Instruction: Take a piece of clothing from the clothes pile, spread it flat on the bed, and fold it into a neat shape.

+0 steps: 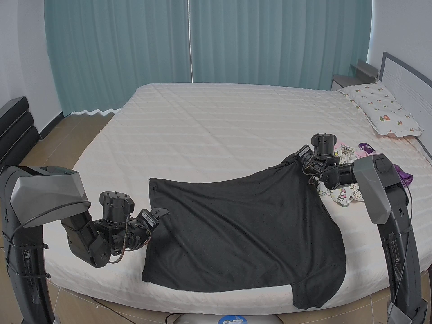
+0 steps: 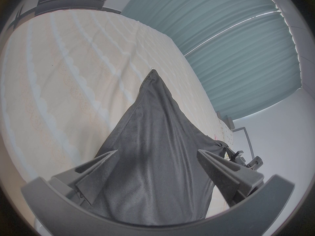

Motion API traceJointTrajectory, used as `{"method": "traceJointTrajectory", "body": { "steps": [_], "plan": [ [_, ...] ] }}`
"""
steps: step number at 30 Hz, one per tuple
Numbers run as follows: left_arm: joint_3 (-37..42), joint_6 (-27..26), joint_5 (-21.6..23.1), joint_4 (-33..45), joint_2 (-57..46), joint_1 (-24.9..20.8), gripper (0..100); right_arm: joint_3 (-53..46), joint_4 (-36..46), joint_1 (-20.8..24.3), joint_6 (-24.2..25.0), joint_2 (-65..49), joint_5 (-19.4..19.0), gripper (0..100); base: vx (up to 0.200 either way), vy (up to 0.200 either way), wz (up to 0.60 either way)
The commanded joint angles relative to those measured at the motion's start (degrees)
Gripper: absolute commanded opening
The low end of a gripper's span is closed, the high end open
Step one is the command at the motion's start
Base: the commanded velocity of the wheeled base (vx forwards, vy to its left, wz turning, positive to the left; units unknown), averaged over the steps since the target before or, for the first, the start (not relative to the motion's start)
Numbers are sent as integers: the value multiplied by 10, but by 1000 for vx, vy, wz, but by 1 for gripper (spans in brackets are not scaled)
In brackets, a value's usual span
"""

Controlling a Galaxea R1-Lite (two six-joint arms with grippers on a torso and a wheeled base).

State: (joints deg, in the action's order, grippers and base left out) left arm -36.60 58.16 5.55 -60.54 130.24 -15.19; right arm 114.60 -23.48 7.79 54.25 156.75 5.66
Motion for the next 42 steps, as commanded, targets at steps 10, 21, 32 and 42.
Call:
{"method": "traceJointTrajectory", "body": {
  "steps": [10,21,32,42],
  "plan": [
    [0,1,0,0,0,0,100,-12,-41,-2,-55,0,7,100,0,0,0],
    [15,1,1,-1,-10,1,100,-223,-64,-10,-84,-118,7,100,0,0,0],
    [52,1,3,-25,-46,0,100,-597,-211,7,-64,-282,1,100,-91,0,0],
    [89,-13,-3,-26,-45,-14,100,-782,-327,19,-27,-312,0,100,-80,0,0]
  ]
}}
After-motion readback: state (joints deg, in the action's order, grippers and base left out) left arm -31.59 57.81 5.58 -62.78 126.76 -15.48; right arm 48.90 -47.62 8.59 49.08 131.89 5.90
